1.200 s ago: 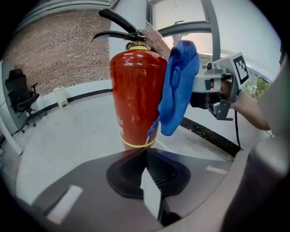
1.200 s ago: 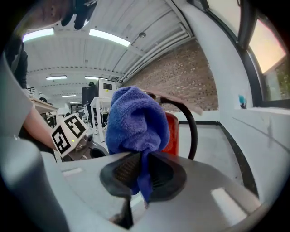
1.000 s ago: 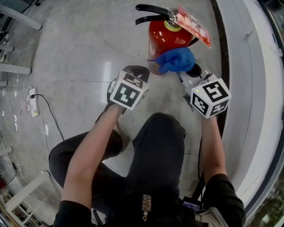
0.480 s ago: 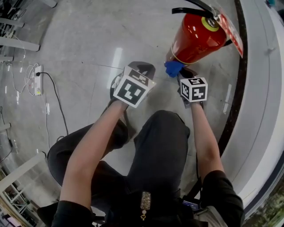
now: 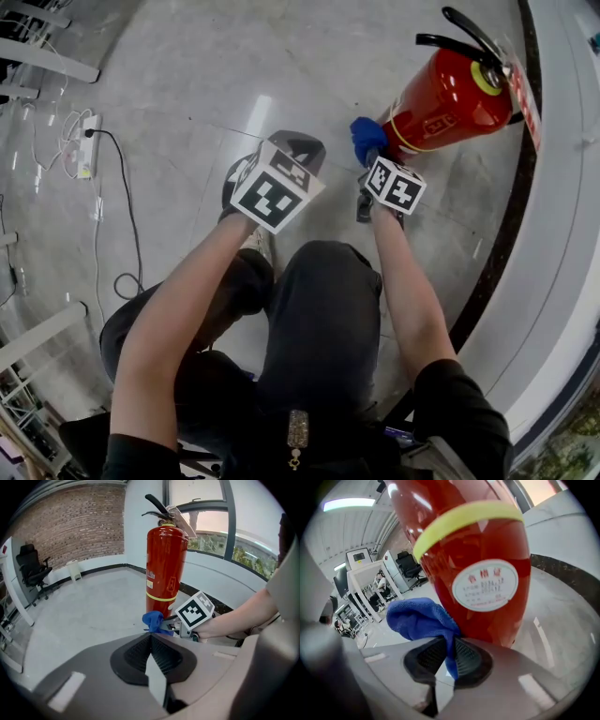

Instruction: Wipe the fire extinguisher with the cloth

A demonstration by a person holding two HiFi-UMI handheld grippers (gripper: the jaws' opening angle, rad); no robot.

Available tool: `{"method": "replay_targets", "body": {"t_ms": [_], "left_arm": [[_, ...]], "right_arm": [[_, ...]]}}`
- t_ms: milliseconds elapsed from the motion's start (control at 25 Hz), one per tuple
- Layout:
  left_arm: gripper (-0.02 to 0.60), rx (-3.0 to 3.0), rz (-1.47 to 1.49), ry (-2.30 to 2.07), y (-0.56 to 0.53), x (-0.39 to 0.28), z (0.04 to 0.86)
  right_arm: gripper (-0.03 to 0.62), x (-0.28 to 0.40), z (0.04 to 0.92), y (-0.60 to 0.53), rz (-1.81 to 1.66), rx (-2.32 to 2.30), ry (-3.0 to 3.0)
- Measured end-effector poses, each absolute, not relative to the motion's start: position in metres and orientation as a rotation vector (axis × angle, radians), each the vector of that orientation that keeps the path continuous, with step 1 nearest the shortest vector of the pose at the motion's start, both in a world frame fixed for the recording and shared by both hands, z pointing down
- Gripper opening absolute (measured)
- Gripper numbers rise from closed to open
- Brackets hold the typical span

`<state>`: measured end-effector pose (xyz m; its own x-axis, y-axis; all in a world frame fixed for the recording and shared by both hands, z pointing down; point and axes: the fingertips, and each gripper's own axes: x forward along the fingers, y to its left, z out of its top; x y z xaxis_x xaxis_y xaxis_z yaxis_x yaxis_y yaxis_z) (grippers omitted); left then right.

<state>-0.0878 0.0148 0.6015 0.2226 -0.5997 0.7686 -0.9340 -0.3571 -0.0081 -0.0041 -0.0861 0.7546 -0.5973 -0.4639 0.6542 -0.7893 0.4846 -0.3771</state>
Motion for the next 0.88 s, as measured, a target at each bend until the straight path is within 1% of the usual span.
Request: {"method": "replay_targets", "body": {"t_ms": [200, 360, 520, 680, 880], "left_arm": [[0.008, 2.15, 0.985, -1.331, -0.003, -0.084, 0.597], [0.008, 2.201, 1.03, -1.273, -0.015, -0.091, 0.586], [0.008, 2.271, 1.057, -1.255, -0.028, -0.1, 0.551], [0.008, 2.342, 1.039, -1.283, -0.043, -0.11, 0.517], [0.008, 2.414, 1.078, -1.229, -0.056, -0.113, 0.479]], "right_arm": [[0.034, -0.005, 0.698, -0.088, 0.94, 1.083, -2.376], [0.034, -0.001, 0.642, -0.086, 0.884, 1.094, -2.477], [0.034, 0.013, 0.581, -0.082, 0.798, 1.113, -2.538], [0.034, 0.011, 0.526, -0.079, 0.712, 1.079, -2.599], [0.034, 0.019, 0.467, -0.081, 0.615, 1.155, -2.591]]}}
